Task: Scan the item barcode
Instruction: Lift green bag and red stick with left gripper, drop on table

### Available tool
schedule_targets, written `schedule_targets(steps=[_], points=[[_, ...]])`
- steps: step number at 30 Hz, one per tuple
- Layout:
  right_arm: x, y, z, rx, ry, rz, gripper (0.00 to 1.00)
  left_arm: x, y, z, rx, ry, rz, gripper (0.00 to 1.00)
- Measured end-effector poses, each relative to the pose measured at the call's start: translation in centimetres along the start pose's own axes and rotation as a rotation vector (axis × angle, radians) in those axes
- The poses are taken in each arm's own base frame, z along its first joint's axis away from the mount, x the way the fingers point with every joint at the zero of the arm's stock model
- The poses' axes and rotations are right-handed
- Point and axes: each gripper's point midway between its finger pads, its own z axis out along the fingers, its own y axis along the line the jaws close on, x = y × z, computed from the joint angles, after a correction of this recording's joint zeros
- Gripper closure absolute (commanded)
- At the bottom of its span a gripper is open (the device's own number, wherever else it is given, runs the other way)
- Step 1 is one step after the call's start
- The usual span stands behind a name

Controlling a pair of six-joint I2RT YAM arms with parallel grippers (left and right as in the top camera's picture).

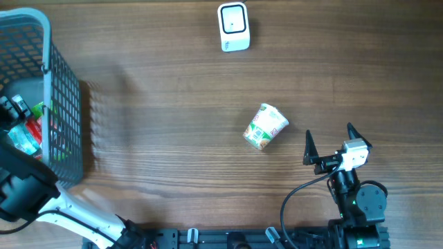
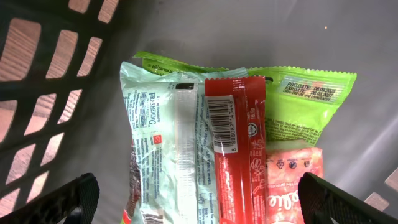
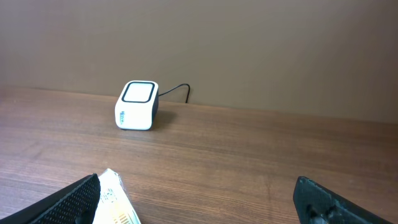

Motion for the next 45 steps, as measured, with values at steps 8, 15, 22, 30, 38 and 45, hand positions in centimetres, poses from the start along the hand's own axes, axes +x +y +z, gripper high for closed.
schedule_targets(steps=[8,15,22,30,38,45], points=[[0.0,0.0,0.0,0.0,0.0,0.0,0.0,-0.8,-4.3,0.0,-0.08,-0.009,0.016,0.0],[0.0,0.0,0.0,0.0,0.0,0.0,0.0,-0.5,-3.2,0.2,-0.262,-0.018,-0.084,0.0],[0.0,0.0,0.0,0.0,0.0,0.0,0.0,0.1,-4.5,0.8,-0.271,-0.003,-0.057,0.0],[0.0,0.0,0.0,0.0,0.0,0.0,0.0,1.7,-4.0,2.0,-0.373,0.033,-0.02,0.0],[0.0,0.0,0.0,0.0,0.0,0.0,0.0,2.5,-3.2,4.2,-0.418,-0.004,-0.024,0.0],[0.0,0.0,0.0,0.0,0.0,0.0,0.0,2.6,-2.4,4.3,-0.425,-0.01,-0.024,0.0]])
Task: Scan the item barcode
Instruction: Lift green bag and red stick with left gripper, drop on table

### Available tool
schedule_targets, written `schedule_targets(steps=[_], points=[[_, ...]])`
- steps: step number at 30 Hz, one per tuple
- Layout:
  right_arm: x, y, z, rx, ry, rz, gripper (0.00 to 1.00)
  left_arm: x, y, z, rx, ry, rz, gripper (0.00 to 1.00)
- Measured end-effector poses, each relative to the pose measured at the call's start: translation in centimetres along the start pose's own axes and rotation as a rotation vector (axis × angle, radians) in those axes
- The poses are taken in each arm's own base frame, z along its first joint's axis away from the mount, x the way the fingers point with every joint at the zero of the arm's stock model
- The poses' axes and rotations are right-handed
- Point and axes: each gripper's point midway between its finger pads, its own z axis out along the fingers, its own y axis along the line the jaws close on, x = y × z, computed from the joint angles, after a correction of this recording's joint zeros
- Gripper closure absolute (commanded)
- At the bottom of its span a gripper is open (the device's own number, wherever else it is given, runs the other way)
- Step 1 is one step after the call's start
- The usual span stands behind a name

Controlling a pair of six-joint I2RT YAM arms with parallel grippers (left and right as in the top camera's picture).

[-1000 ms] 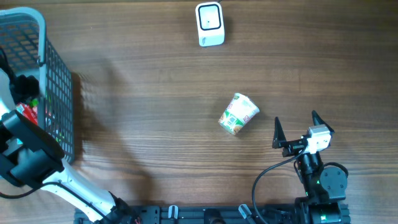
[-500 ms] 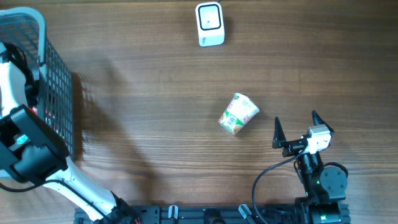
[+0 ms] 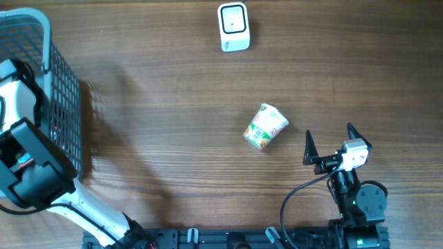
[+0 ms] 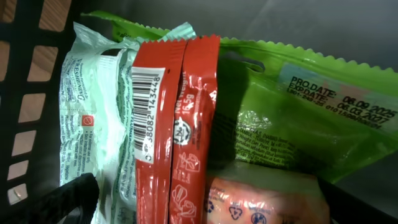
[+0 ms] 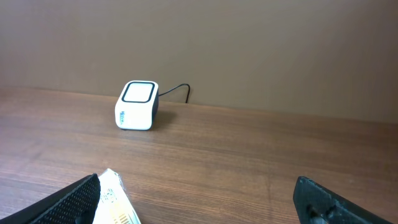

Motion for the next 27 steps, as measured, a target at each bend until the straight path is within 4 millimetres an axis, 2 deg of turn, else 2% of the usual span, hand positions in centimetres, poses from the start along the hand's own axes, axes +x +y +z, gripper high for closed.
schedule_targets(steps=[3,7,12,14,17,23,25,26,27], points=[[0.0,0.0,0.0,0.0,0.0,0.0,0.0,0.4,0.2,-0.7,0.019,0.038,0.022,0.0],[0.0,0.0,0.0,0.0,0.0,0.0,0.0,-2.1,0.8,-3.1,0.041,-0.015,0.007,0.0],[0.0,0.0,0.0,0.0,0.0,0.0,0.0,-2.0,-0.6,-3.7,0.136,-0.011,0.103,0.0],[0.0,0.0,0.0,0.0,0.0,0.0,0.0,-1.7,-0.9,-3.4,0.147,-0.005,0.135,0.0],[0.0,0.0,0.0,0.0,0.0,0.0,0.0,-0.3,-0.8,-1.8,0.108,0.026,0.17,0.0],[0.0,0.0,0.0,0.0,0.0,0.0,0.0,0.3,-0.7,0.0,0.062,0.011,0.174,0.0],[0.0,0.0,0.0,0.0,0.0,0.0,0.0,0.4,-0.5,0.2,0.061,-0.013,0.156,0.12],[0.0,0.0,0.0,0.0,0.0,0.0,0.0,0.4,-0.4,0.2,0.06,-0.015,0.153,0.2],[0.0,0.0,0.0,0.0,0.0,0.0,0.0,0.5,-0.3,0.4,0.056,-0.016,0.154,0.34]])
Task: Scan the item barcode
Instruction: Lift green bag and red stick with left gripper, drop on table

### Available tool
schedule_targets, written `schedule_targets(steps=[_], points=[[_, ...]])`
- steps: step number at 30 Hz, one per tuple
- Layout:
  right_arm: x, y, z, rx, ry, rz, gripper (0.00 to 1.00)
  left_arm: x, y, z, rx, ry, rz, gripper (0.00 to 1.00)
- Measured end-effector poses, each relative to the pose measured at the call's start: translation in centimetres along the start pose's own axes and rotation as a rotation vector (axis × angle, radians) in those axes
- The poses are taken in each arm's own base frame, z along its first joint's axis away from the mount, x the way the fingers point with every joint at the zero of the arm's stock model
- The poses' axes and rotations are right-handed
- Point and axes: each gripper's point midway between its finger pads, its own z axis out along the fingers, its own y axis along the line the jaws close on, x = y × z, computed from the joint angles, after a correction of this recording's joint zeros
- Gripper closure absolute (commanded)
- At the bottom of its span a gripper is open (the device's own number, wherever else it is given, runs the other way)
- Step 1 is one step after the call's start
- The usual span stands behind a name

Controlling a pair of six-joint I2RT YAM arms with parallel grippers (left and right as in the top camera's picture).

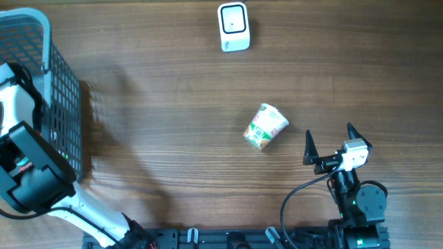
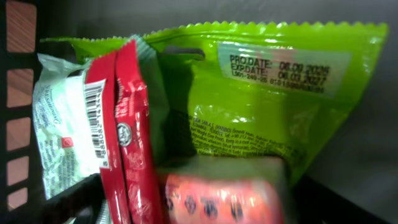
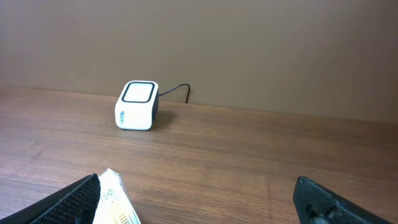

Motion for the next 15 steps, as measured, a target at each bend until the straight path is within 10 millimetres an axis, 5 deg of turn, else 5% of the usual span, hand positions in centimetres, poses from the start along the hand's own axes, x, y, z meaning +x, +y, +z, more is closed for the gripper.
schedule_targets(steps=[4,15], points=[[0.0,0.0,0.0,0.0,0.0,0.0,0.0,0.6,-0.2,0.3,0.016,0.019,0.01,0.93],[0.0,0.0,0.0,0.0,0.0,0.0,0.0,0.6,-0.6,-1.2,0.082,0.042,-0.015,0.96]])
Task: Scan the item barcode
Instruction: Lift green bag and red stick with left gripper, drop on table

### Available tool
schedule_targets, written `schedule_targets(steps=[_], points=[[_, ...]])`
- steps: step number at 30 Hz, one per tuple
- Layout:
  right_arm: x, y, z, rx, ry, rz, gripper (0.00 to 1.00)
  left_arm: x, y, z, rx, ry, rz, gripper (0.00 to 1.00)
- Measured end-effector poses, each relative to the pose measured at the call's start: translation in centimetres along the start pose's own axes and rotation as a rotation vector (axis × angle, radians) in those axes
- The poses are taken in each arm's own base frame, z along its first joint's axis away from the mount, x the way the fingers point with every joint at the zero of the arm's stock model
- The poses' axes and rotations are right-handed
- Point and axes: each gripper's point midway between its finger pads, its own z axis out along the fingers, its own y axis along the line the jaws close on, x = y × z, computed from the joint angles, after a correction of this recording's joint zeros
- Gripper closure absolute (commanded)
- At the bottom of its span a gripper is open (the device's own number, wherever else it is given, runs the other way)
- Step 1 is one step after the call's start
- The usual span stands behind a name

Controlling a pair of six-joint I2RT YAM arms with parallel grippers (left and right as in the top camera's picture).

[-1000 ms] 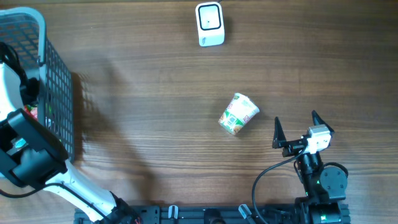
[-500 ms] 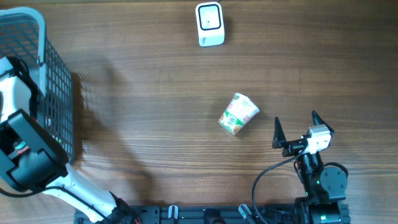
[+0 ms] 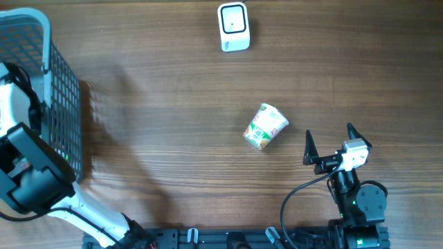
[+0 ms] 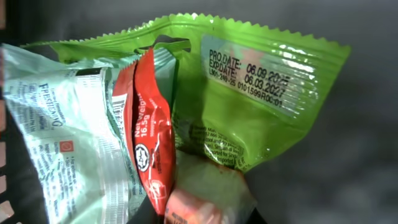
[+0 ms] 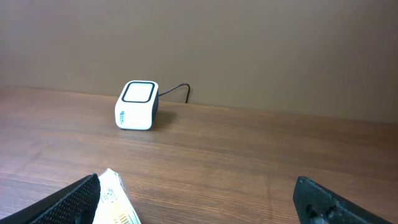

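Note:
In the left wrist view my left gripper [image 4: 202, 210] is down inside the basket, its dark fingers closed in on an orange packet [image 4: 205, 202] that bulges between them. A red sachet [image 4: 152, 149] leans against that packet, with a pale green pack [image 4: 62, 137] to its left and a bright green bag [image 4: 255, 93] behind. The white scanner [image 3: 233, 26] stands at the table's far edge and shows as a scanner [image 5: 137, 104] in the right wrist view. My right gripper [image 3: 327, 144] rests open at the near right.
The grey mesh basket [image 3: 52, 104] stands at the far left, with my left arm [image 3: 21, 159] reaching into it. A paper cup [image 3: 265, 126] lies on its side mid-table, its edge showing as a cup [image 5: 115, 199] by my right gripper's left finger.
My left gripper's fingers were spread wide around the packets and now stand close together on the orange packet. The red sachet has tilted and twisted. The right arm has not moved.
My left gripper hung open above the packets in the basket. It was then lower and closer over the red sachet and green bag, still open. Now it is shut on the orange packet. The right arm, cup and scanner stayed put throughout.

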Motion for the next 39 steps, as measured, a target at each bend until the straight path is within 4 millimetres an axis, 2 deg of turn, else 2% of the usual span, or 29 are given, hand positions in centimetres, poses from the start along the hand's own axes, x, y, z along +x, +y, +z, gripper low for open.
schedule_targets(steps=[3,7,12,13,15,16,17,18,19,20,21,23,24,26,28,29,30,33,37,38,39], points=[[0.0,0.0,0.0,0.0,0.0,0.0,0.0,-1.1,0.4,-2.0,0.012,-0.062,-0.028,0.96],[0.0,0.0,0.0,0.0,0.0,0.0,0.0,-2.8,2.0,-6.7,0.005,-0.216,-0.077,0.96],[0.0,0.0,0.0,0.0,0.0,0.0,0.0,-4.2,3.4,-10.2,-0.016,-0.326,-0.111,0.96],[0.0,0.0,0.0,0.0,0.0,0.0,0.0,-5.1,3.7,-12.1,-0.02,-0.373,-0.119,0.96],[0.0,0.0,0.0,0.0,0.0,0.0,0.0,-6.8,4.0,-16.9,-0.041,-0.483,-0.127,0.96],[0.0,0.0,0.0,0.0,0.0,0.0,0.0,-8.0,4.0,-20.7,-0.057,-0.577,-0.134,0.96],[0.0,0.0,0.0,0.0,0.0,0.0,0.0,-8.3,3.9,-23.0,-0.063,-0.628,-0.135,0.96],[0.0,0.0,0.0,0.0,0.0,0.0,0.0,-8.4,3.7,-27.1,-0.081,-0.715,-0.14,0.96],[0.0,0.0,0.0,0.0,0.0,0.0,0.0,-8.4,3.2,-29.9,-0.081,-0.78,-0.14,0.96],[0.0,0.0,0.0,0.0,0.0,0.0,0.0,-7.5,2.5,-34.7,-0.077,-0.887,-0.142,0.96],[0.0,0.0,0.0,0.0,0.0,0.0,0.0,-6.2,1.6,-38.3,-0.061,-0.966,-0.137,0.96],[0.0,0.0,0.0,0.0,0.0,0.0,0.0,-4.3,0.6,-41.8,-0.045,-1.045,-0.128,0.96],[0.0,0.0,0.0,0.0,0.0,0.0,0.0,-2.4,-0.8,-44.7,-0.005,-1.116,-0.106,0.96],[0.0,0.0,0.0,0.0,0.0,0.0,0.0,1.0,-2.5,-47.8,0.066,-1.18,-0.051,0.96],[0.0,0.0,0.0,0.0,0.0,0.0,0.0,5.1,-4.6,-48.7,0.151,-1.168,0.045,0.96],[0.0,0.0,0.0,0.0,0.0,0.0,0.0,6.6,-5.4,-48.0,0.169,-1.127,0.081,0.96],[0.0,0.0,0.0,0.0,0.0,0.0,0.01,8.6,-6.8,-45.9,0.183,-1.032,0.148,0.96],[0.0,0.0,0.0,0.0,0.0,0.0,0.0,11.6,-10.8,-41.0,0.216,-0.782,0.261,0.96],[0.0,0.0,0.0,0.0,0.0,0.0,0.0,13.8,-17.1,-35.5,0.27,-0.481,0.31,0.96],[0.0,0.0,0.0,0.0,0.0,0.0,0.0,14.3,-19.0,-33.3,0.264,-0.384,0.328,0.96],[0.0,0.0,0.0,0.0,0.001,0.0,0.0,14.3,-19.5,-32.6,0.257,-0.363,0.335,0.96]])
